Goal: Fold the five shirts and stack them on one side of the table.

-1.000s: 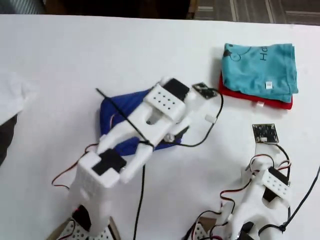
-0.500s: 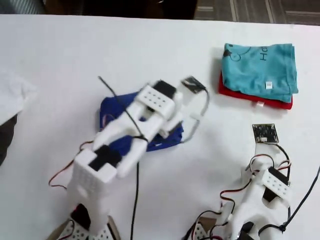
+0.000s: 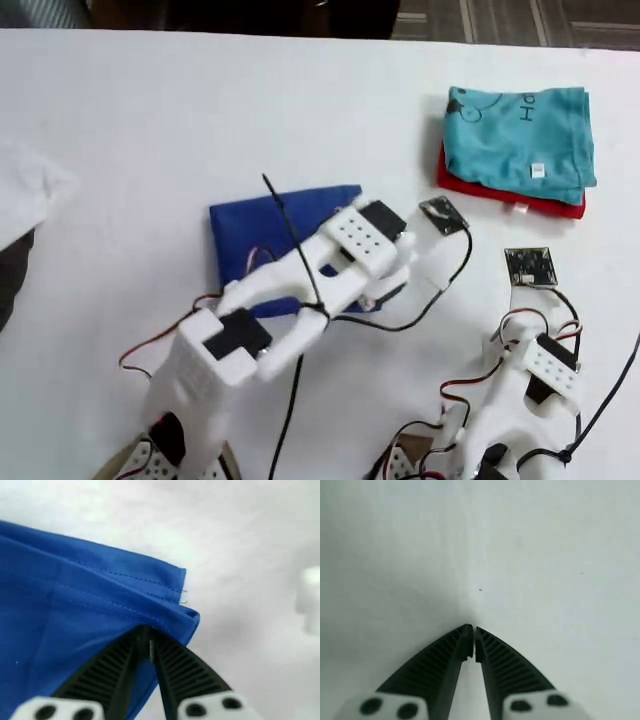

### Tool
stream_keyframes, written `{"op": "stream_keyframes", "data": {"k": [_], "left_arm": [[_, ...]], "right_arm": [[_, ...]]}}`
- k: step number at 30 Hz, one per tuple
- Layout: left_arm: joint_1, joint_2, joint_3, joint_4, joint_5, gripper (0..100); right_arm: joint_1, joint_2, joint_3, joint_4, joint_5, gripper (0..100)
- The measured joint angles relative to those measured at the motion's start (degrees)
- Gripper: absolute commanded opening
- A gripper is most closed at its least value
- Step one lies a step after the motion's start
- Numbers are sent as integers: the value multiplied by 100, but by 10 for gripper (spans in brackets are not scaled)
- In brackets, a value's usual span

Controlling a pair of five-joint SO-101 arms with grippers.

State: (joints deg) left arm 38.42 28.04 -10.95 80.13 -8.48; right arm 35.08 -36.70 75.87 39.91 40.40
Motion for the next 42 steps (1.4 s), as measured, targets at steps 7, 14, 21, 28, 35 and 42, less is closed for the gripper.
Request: {"op": "stream_keyframes", "data": {"k": [7, 14, 21, 28, 35, 42], "left_arm": [[-835, -738, 0, 273, -9, 25], [-1873, -1046, 510, 422, -158, 25], [-2831, -1046, 1565, -809, -378, 25], [-3042, -1046, 1591, -1055, -202, 25], [-3253, -1046, 1767, -932, -176, 25], [-3552, -1046, 2418, -1547, -167, 25]], "right_arm": [[0, 0, 0, 0, 0, 21], [0, 0, 0, 0, 0, 21], [0, 0, 0, 0, 0, 21], [0, 0, 0, 0, 0, 21], [0, 0, 0, 0, 0, 21], [-167, 0, -62, 79, 9, 21]]}}
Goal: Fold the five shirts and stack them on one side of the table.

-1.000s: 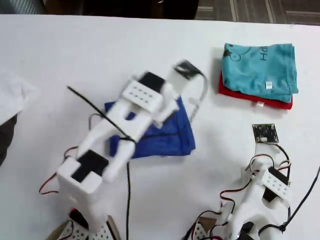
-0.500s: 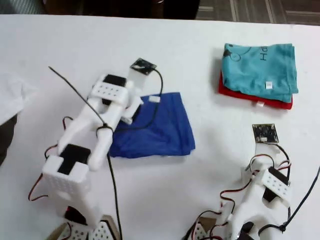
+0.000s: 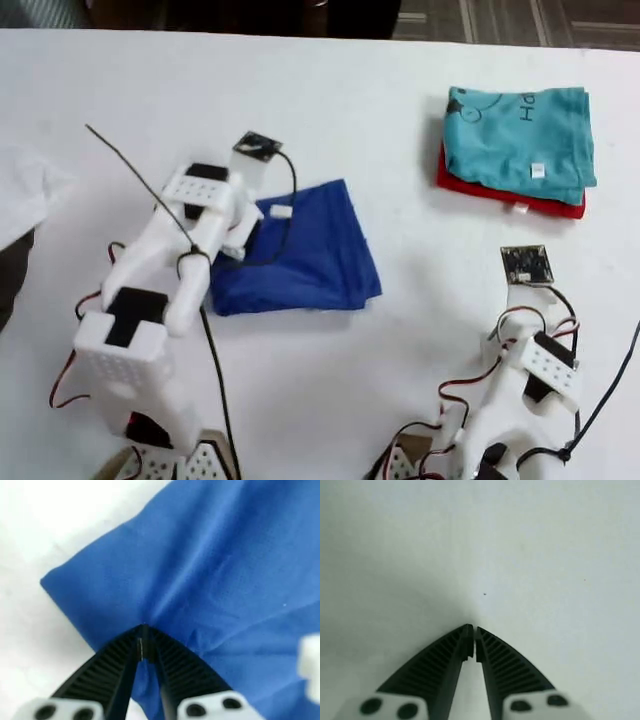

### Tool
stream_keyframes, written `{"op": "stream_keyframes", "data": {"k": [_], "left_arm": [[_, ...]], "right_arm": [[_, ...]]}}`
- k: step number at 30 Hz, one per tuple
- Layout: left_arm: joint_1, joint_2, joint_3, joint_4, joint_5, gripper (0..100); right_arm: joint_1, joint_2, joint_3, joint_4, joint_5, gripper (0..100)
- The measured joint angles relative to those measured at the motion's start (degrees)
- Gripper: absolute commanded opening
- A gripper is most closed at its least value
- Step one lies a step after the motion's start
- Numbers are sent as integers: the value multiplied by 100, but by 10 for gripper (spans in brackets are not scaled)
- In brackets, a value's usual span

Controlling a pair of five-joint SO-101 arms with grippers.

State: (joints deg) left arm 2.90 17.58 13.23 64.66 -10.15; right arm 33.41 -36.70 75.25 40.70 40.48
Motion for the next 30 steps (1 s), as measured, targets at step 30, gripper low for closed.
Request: {"op": "stream_keyframes", "data": {"k": [30], "left_arm": [[-2251, -4308, 2752, 255, -765, 28]], "right_arm": [[-5618, 4246, -6989, 4123, -3059, 341]]}}
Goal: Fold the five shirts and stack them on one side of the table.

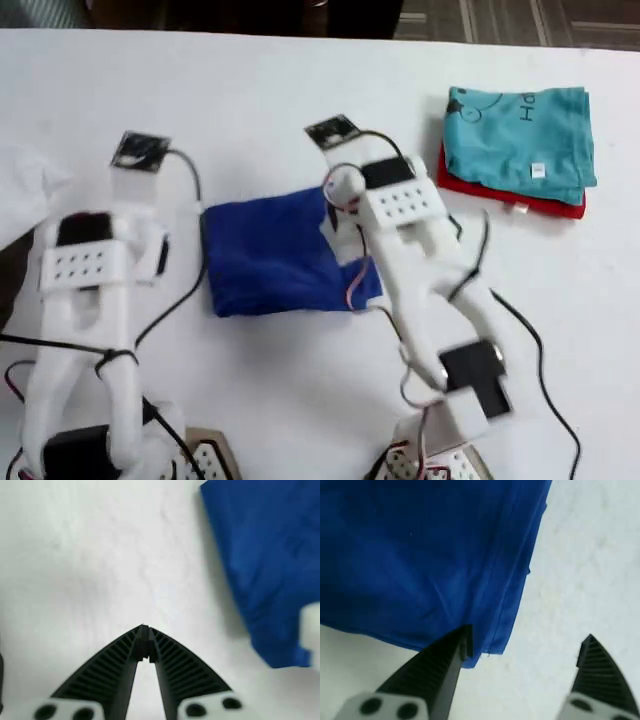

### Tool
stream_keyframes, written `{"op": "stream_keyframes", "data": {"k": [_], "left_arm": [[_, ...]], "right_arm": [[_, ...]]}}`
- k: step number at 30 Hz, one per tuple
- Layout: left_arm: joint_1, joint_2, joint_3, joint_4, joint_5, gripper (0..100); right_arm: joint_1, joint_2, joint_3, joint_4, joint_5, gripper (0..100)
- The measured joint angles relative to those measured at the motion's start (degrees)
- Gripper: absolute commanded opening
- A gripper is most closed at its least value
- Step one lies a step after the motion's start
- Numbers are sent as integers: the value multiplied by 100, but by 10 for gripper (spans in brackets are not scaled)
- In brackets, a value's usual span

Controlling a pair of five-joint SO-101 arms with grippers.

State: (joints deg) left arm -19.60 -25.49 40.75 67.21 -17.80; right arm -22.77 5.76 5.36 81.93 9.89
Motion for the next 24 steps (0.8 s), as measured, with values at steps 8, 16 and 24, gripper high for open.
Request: {"op": "stream_keyframes", "data": {"k": [8, 16, 24], "left_arm": [[-730, -35, 589, -659, -193, 28], [-747, -70, 642, -668, -211, 28], [-756, -70, 642, -712, -211, 28]], "right_arm": [[-352, 1477, -1512, 255, -492, 341], [-325, 2857, -2382, 264, -501, 341], [-308, 4167, -3631, 862, -492, 279]]}}
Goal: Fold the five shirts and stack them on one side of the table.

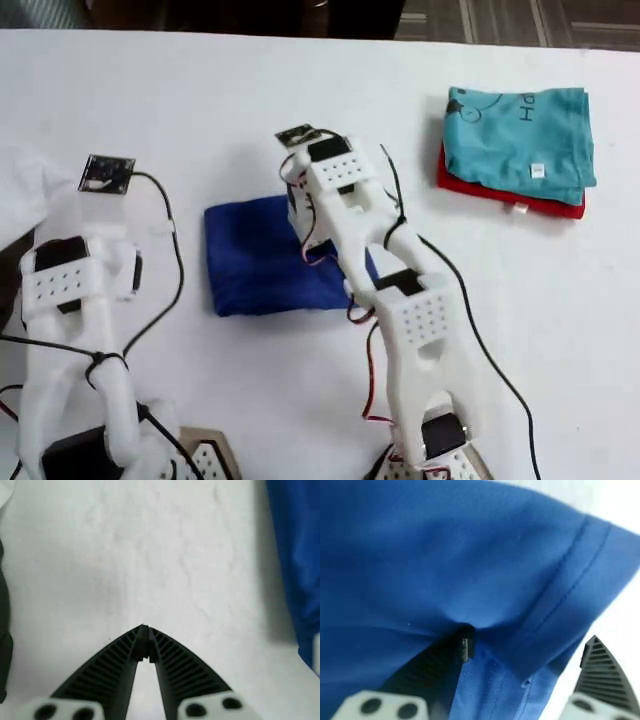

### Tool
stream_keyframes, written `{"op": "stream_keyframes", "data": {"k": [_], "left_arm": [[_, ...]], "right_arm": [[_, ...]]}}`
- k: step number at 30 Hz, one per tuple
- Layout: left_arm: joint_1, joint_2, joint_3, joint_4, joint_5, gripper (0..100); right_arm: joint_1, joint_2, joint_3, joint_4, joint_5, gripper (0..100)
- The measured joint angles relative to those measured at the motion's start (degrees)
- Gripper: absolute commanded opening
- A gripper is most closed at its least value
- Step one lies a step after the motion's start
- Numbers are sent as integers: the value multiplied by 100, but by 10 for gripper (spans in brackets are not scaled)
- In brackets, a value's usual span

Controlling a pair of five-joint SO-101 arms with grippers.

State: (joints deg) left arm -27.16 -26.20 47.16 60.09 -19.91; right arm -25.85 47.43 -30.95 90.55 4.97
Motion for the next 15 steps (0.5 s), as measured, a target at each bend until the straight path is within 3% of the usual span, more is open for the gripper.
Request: {"op": "stream_keyframes", "data": {"k": [4, 6, 15], "left_arm": [[0, 0, 0, 0, 0, 28], [0, 0, 0, -9, 0, 28], [0, 0, 0, -9, 0, 28]], "right_arm": [[0, 598, -774, 598, 44, 5], [9, 826, -1196, 844, 237, 44], [123, 976, -1530, 949, 440, 20]]}}
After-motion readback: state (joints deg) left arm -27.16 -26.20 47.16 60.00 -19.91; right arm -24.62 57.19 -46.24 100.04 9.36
